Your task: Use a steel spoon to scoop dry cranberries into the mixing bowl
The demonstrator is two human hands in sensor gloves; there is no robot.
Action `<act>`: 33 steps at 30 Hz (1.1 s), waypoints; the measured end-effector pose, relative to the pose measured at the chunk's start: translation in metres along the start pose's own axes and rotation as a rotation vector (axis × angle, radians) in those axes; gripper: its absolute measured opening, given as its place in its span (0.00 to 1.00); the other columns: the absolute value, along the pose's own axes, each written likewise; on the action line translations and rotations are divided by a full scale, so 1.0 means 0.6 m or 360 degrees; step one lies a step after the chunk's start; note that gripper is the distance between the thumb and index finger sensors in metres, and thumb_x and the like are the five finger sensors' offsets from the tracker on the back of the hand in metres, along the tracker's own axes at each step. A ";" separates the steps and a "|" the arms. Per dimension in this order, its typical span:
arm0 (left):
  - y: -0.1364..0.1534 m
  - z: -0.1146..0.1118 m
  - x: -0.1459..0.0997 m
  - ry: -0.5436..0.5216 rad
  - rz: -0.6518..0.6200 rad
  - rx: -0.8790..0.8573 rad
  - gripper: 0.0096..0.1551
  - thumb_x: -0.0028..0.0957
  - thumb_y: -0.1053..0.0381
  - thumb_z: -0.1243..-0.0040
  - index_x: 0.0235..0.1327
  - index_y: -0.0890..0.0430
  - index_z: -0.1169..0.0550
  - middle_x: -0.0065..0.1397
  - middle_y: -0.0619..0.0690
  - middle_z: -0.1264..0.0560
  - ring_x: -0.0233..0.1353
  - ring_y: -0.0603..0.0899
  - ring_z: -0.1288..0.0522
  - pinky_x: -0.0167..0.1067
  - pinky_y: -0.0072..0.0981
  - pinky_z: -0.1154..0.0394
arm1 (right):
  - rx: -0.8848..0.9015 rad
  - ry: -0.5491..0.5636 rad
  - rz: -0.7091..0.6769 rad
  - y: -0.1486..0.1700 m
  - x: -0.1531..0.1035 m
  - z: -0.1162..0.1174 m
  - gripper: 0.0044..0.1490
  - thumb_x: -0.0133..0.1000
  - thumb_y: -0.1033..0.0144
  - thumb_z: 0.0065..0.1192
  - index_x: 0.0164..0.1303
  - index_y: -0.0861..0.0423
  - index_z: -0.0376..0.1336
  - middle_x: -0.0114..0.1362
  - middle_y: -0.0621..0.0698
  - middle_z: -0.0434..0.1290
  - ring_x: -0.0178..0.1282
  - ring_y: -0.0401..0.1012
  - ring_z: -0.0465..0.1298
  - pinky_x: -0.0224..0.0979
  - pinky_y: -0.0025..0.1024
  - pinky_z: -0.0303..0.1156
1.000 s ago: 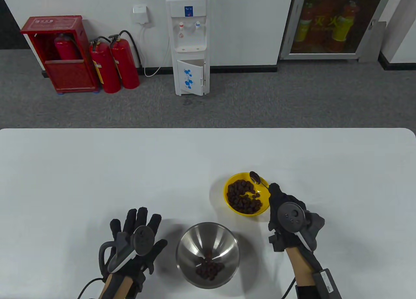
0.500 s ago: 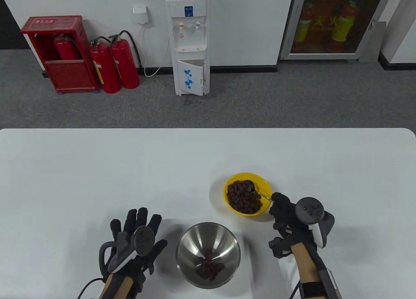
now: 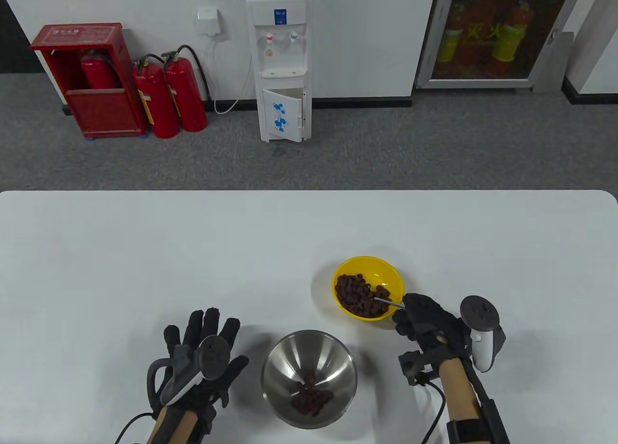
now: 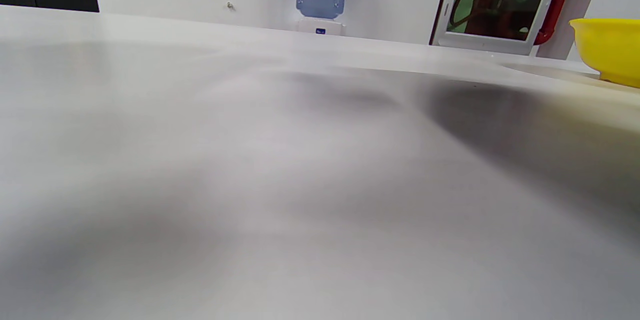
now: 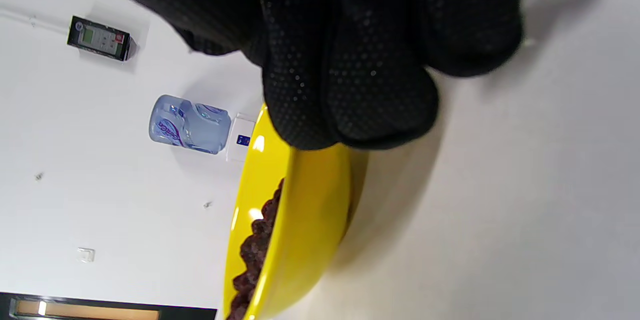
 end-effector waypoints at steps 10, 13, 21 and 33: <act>0.000 0.000 0.000 -0.0003 -0.0002 0.0002 0.45 0.47 0.22 0.54 0.75 0.27 0.55 0.88 0.41 0.65 0.88 0.58 0.68 0.72 0.73 0.73 | 0.0052 0.0045 -0.0025 0.005 0.000 -0.002 0.27 0.57 0.60 0.59 0.63 0.59 0.65 0.57 0.50 0.80 0.52 0.46 0.84 0.58 0.48 0.75; 0.000 0.001 0.000 -0.0006 -0.0002 0.0001 0.45 0.47 0.22 0.54 0.75 0.28 0.55 0.88 0.41 0.65 0.88 0.58 0.68 0.72 0.73 0.73 | 0.0079 0.0058 -0.0044 0.006 0.000 -0.005 0.27 0.57 0.60 0.59 0.63 0.58 0.65 0.58 0.45 0.80 0.53 0.46 0.83 0.58 0.49 0.75; 0.001 0.001 0.001 -0.0011 -0.0002 -0.0003 0.45 0.47 0.22 0.54 0.75 0.28 0.55 0.88 0.41 0.65 0.88 0.58 0.68 0.72 0.73 0.73 | 0.0141 0.0099 -0.0131 -0.002 -0.014 -0.018 0.26 0.57 0.60 0.59 0.63 0.57 0.66 0.58 0.45 0.80 0.53 0.46 0.83 0.59 0.49 0.75; 0.000 0.000 0.001 -0.0012 -0.0013 -0.0006 0.45 0.47 0.22 0.54 0.75 0.28 0.55 0.88 0.41 0.65 0.88 0.58 0.68 0.72 0.73 0.73 | 0.0147 0.0155 -0.0246 -0.021 -0.043 -0.033 0.26 0.57 0.60 0.59 0.62 0.57 0.66 0.58 0.45 0.80 0.53 0.45 0.84 0.59 0.48 0.75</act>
Point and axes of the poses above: the tracker on the back of each hand, its own y axis roughly to the little-finger side, its own x axis roughly from the wrist to the fingertips, z = x × y, the point moved 2 cm from there along x, roughly from the wrist to the fingertips
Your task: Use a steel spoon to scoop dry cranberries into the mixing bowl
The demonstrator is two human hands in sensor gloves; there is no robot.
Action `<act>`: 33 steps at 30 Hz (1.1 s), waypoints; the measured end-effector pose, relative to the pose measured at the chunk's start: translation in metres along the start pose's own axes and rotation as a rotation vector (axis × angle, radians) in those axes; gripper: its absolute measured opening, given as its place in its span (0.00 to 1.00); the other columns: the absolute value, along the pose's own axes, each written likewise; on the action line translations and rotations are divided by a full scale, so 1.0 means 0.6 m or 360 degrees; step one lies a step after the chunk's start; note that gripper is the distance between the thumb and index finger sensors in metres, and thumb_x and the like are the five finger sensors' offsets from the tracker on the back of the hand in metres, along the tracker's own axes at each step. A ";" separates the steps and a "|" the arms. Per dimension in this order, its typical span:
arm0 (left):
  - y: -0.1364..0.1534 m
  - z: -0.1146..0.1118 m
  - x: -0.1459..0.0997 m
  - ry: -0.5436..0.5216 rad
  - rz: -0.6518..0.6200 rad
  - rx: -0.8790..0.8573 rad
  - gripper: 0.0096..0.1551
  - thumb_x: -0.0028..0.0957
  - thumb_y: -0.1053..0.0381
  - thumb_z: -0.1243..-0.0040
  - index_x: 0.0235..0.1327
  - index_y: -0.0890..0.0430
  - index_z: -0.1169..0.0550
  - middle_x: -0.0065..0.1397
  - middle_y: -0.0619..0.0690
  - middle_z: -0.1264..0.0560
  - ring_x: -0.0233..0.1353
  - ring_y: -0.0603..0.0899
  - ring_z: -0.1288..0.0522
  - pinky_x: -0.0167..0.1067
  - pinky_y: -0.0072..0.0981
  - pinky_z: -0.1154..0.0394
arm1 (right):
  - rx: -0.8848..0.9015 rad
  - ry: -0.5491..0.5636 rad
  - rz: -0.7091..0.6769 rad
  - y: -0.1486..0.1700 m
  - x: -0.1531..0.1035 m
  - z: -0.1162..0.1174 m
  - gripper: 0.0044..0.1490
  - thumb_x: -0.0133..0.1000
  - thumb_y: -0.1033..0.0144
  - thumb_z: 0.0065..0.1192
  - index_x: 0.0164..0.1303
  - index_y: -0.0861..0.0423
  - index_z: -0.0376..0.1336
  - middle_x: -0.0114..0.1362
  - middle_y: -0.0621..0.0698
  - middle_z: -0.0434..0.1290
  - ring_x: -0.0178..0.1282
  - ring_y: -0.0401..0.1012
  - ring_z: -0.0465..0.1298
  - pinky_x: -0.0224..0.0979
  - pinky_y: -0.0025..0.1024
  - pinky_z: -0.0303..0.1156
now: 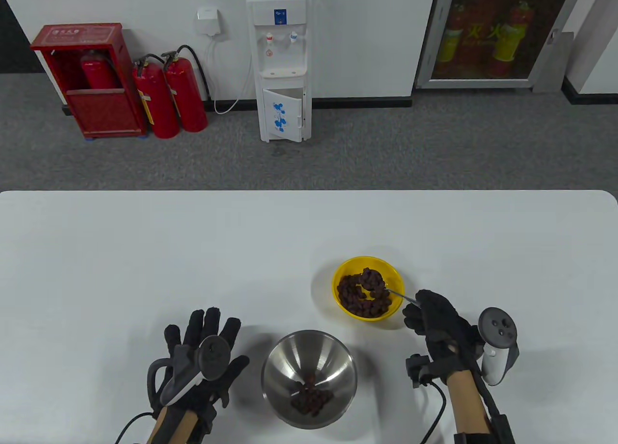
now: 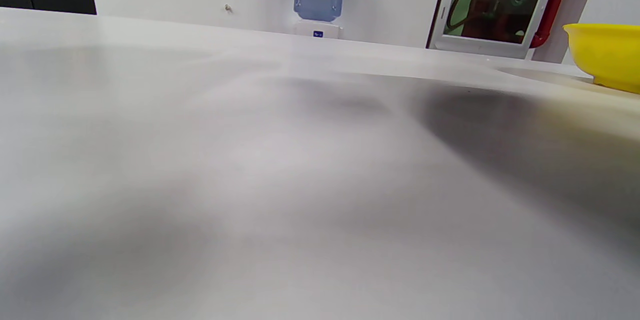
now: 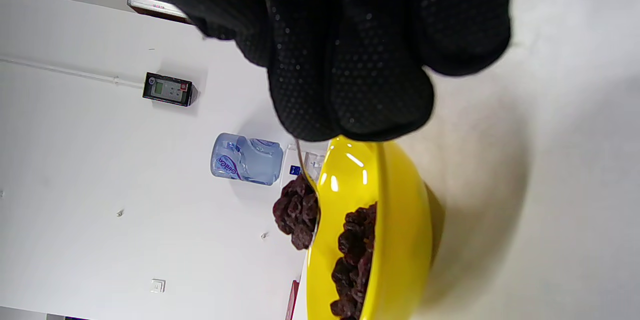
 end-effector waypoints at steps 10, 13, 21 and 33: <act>-0.002 0.001 0.000 -0.0017 -0.0006 0.0003 0.45 0.47 0.23 0.54 0.75 0.28 0.55 0.88 0.41 0.65 0.88 0.58 0.68 0.72 0.73 0.73 | 0.0041 -0.0032 -0.0092 -0.017 -0.040 -0.002 0.27 0.56 0.60 0.60 0.62 0.59 0.67 0.57 0.45 0.81 0.52 0.45 0.84 0.58 0.47 0.76; -0.002 -0.001 0.000 -0.0011 -0.0007 0.0010 0.45 0.47 0.23 0.54 0.75 0.27 0.55 0.88 0.41 0.65 0.88 0.57 0.68 0.72 0.73 0.73 | 0.0051 -0.0058 -0.0124 -0.025 -0.051 0.002 0.27 0.56 0.60 0.60 0.61 0.59 0.67 0.56 0.45 0.81 0.51 0.45 0.85 0.57 0.47 0.76; -0.002 -0.002 0.000 -0.0014 0.0001 0.0019 0.45 0.47 0.23 0.54 0.75 0.27 0.55 0.88 0.41 0.65 0.88 0.57 0.68 0.72 0.73 0.73 | 0.0069 -0.0165 -0.0254 -0.057 -0.078 0.030 0.27 0.55 0.60 0.62 0.58 0.62 0.70 0.52 0.51 0.84 0.47 0.45 0.86 0.54 0.46 0.79; -0.002 -0.001 0.000 -0.0015 0.0004 0.0023 0.45 0.47 0.23 0.54 0.75 0.27 0.55 0.88 0.41 0.65 0.88 0.58 0.68 0.72 0.73 0.73 | 0.0049 -0.0389 -0.0434 -0.077 -0.100 0.076 0.26 0.55 0.60 0.62 0.58 0.60 0.70 0.52 0.45 0.84 0.47 0.45 0.86 0.54 0.46 0.78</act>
Point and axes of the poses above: the tracker on the back of each hand, its own y axis roughly to the little-finger side, its own x axis roughly from the wrist to the fingertips, z = x × y, the point moved 2 cm from there along x, roughly from the wrist to the fingertips
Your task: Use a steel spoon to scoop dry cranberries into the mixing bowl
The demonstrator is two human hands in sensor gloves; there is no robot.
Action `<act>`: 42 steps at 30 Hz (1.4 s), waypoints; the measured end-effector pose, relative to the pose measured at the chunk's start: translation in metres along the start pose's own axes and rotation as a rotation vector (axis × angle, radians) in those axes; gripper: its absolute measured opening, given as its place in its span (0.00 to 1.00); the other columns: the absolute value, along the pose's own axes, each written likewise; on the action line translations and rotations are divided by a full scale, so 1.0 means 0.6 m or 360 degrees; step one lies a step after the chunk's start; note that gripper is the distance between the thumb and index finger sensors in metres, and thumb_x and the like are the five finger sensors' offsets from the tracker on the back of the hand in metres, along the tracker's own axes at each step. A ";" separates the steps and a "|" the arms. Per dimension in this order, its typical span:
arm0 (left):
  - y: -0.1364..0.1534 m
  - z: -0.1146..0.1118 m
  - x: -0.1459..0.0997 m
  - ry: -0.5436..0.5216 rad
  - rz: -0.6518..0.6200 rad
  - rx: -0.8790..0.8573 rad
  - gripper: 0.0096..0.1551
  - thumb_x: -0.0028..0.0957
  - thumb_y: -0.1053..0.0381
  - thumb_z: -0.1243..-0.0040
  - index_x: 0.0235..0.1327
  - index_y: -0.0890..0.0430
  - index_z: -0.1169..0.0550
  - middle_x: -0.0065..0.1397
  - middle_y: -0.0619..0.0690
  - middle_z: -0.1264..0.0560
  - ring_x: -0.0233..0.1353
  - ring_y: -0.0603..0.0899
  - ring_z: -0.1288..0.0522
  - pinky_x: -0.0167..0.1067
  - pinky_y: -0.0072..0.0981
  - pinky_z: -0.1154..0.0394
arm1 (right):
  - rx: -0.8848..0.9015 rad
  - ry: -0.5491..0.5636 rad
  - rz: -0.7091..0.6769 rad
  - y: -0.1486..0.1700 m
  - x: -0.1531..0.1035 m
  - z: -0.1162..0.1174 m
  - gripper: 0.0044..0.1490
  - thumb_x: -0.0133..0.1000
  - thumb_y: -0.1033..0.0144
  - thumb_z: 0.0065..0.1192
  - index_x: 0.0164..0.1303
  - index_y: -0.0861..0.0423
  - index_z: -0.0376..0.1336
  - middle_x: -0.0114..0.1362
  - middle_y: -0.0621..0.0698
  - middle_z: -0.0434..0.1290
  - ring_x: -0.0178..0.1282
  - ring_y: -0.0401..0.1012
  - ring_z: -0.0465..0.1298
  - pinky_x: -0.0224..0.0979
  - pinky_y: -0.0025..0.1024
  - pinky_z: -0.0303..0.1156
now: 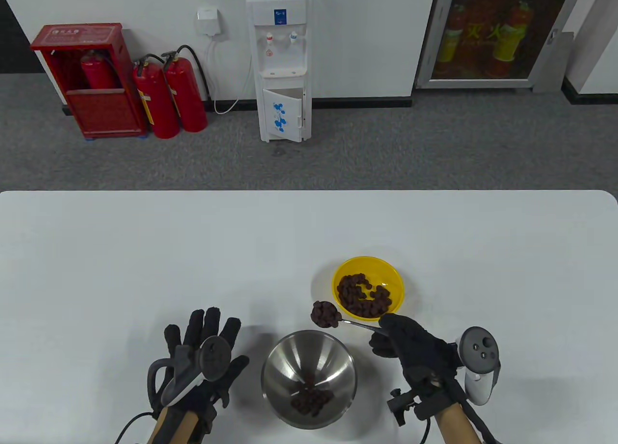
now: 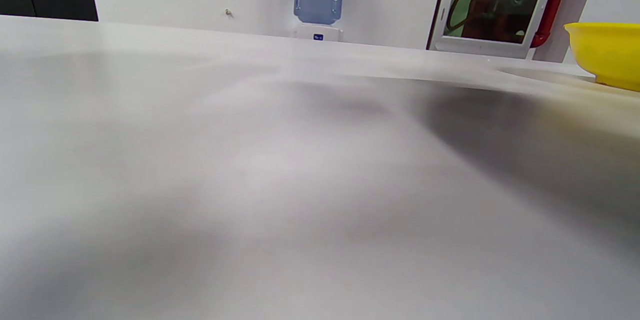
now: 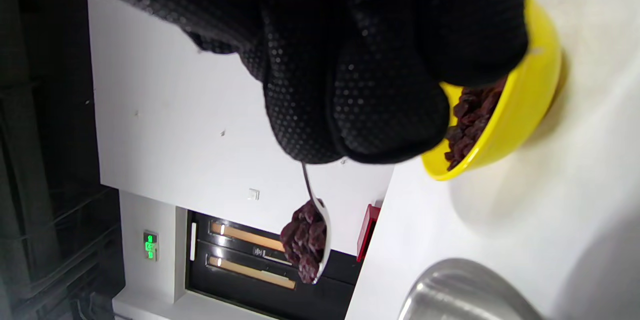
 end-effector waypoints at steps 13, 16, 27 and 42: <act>0.000 0.000 0.000 0.0001 0.0001 0.0001 0.45 0.47 0.23 0.54 0.75 0.28 0.55 0.88 0.41 0.65 0.88 0.58 0.68 0.72 0.73 0.73 | -0.0109 -0.0095 -0.0084 0.018 0.001 0.024 0.26 0.55 0.61 0.62 0.59 0.59 0.70 0.54 0.48 0.83 0.50 0.46 0.85 0.57 0.48 0.77; 0.000 0.000 0.000 0.0003 -0.0001 0.0001 0.45 0.47 0.23 0.54 0.75 0.28 0.55 0.88 0.41 0.65 0.88 0.58 0.68 0.72 0.73 0.73 | -0.0124 -0.0115 -0.0089 0.024 0.001 0.028 0.25 0.55 0.61 0.63 0.59 0.57 0.70 0.55 0.47 0.82 0.51 0.46 0.85 0.58 0.48 0.76; -0.001 0.000 0.000 0.0004 -0.0003 0.0005 0.45 0.47 0.23 0.54 0.75 0.28 0.55 0.88 0.41 0.65 0.88 0.58 0.68 0.72 0.73 0.73 | -0.0247 -0.0109 -0.0170 0.028 0.001 0.034 0.24 0.54 0.61 0.63 0.60 0.53 0.71 0.57 0.50 0.82 0.53 0.47 0.84 0.60 0.50 0.75; -0.001 0.000 0.000 -0.0003 -0.0003 0.0002 0.45 0.47 0.23 0.54 0.75 0.27 0.55 0.88 0.41 0.65 0.88 0.57 0.68 0.72 0.73 0.73 | -0.0335 -0.0101 -0.0303 0.016 -0.002 0.034 0.24 0.53 0.62 0.63 0.60 0.49 0.71 0.59 0.47 0.81 0.56 0.46 0.82 0.61 0.51 0.74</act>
Point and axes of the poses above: the tracker on the back of each hand, its own y axis roughly to the little-finger side, its own x axis roughly from the wrist to the fingertips, z = x × y, the point moved 2 cm from there along x, roughly from the wrist to the fingertips
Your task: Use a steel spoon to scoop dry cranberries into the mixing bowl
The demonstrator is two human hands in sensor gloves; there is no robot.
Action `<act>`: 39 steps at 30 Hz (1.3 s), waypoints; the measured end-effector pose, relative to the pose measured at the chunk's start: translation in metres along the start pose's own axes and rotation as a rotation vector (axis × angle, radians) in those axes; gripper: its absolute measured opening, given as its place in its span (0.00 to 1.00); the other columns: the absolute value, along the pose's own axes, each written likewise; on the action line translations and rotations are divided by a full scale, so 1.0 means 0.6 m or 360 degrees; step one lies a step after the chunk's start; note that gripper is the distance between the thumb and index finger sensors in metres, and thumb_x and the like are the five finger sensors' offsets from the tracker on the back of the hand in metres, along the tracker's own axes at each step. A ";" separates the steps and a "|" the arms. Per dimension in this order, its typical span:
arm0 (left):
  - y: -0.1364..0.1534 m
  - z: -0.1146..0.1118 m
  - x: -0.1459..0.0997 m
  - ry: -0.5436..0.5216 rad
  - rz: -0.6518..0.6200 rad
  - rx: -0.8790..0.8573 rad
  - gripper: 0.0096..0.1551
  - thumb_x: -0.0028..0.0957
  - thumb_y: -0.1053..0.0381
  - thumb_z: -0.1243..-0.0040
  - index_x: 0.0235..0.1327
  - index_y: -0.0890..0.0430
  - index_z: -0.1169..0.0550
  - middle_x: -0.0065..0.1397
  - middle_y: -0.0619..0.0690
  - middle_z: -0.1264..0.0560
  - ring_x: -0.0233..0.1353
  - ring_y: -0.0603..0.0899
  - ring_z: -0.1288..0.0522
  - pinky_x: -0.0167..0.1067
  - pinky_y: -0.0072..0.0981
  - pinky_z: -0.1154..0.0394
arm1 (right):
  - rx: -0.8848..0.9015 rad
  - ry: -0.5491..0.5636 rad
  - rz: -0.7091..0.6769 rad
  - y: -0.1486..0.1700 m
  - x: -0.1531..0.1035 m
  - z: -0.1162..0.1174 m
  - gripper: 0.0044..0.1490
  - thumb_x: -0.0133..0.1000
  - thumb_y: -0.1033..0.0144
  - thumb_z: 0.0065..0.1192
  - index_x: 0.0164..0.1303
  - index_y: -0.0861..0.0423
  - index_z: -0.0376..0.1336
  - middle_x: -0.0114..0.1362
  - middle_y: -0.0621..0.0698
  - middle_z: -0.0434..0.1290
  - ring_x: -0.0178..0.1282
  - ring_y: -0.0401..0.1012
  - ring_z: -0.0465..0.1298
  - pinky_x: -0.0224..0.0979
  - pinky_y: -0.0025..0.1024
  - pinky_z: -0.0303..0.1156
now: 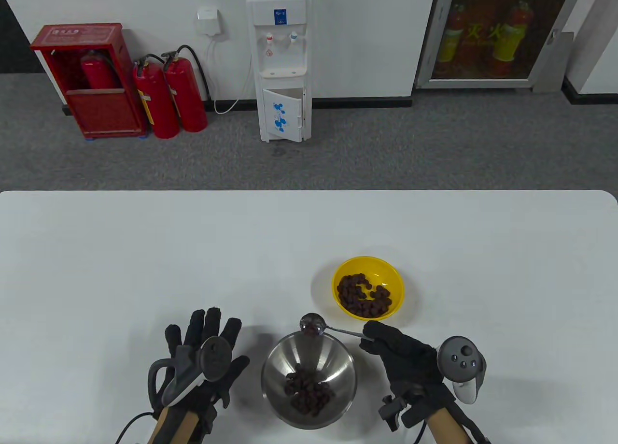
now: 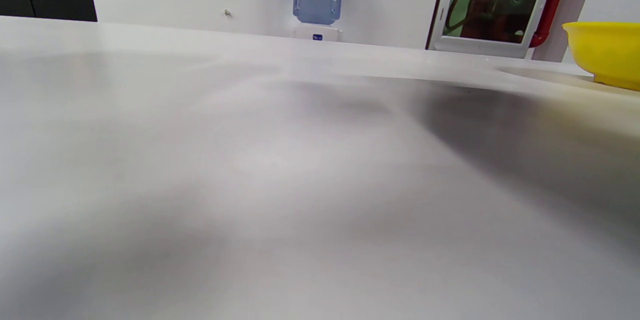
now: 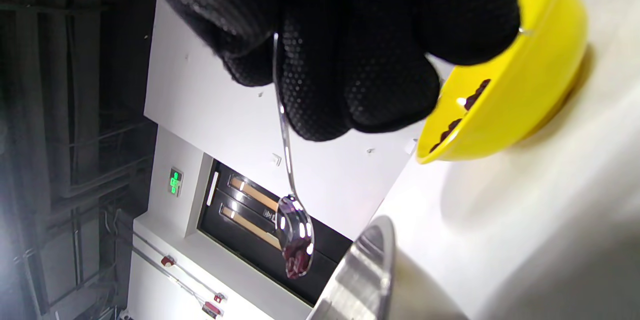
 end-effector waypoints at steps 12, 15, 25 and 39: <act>0.000 0.000 0.000 -0.0009 -0.0002 -0.0004 0.45 0.47 0.23 0.54 0.75 0.28 0.55 0.88 0.41 0.65 0.88 0.58 0.68 0.72 0.72 0.73 | -0.0309 -0.0044 -0.0225 -0.025 -0.004 0.008 0.24 0.52 0.61 0.63 0.59 0.45 0.72 0.61 0.44 0.80 0.60 0.44 0.81 0.62 0.50 0.73; 0.000 0.000 0.000 -0.0011 -0.0002 -0.0005 0.45 0.47 0.23 0.54 0.75 0.27 0.55 0.88 0.41 0.65 0.88 0.58 0.68 0.72 0.72 0.73 | -0.0320 -0.0039 -0.0215 -0.024 -0.004 0.009 0.24 0.52 0.61 0.63 0.59 0.46 0.72 0.61 0.44 0.80 0.60 0.44 0.81 0.61 0.50 0.73; 0.000 0.000 -0.001 -0.0007 -0.0003 -0.0003 0.45 0.47 0.23 0.54 0.75 0.28 0.55 0.88 0.41 0.65 0.88 0.57 0.68 0.72 0.72 0.73 | -0.0308 -0.0040 -0.0204 -0.025 -0.004 0.009 0.24 0.52 0.61 0.63 0.59 0.46 0.72 0.60 0.44 0.80 0.59 0.44 0.82 0.61 0.50 0.73; 0.000 0.000 -0.001 -0.0005 -0.0002 -0.0004 0.45 0.47 0.23 0.54 0.75 0.28 0.55 0.88 0.41 0.65 0.88 0.58 0.68 0.72 0.73 0.73 | -0.0256 0.0294 0.0011 -0.004 -0.006 -0.018 0.25 0.53 0.59 0.61 0.61 0.47 0.70 0.60 0.44 0.80 0.57 0.43 0.82 0.59 0.49 0.74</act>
Point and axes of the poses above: the tracker on the back of each hand, its own y axis roughly to the little-finger side, its own x axis roughly from the wrist to the fingertips, z = x × y, the point moved 2 cm from there along x, roughly from the wrist to the fingertips
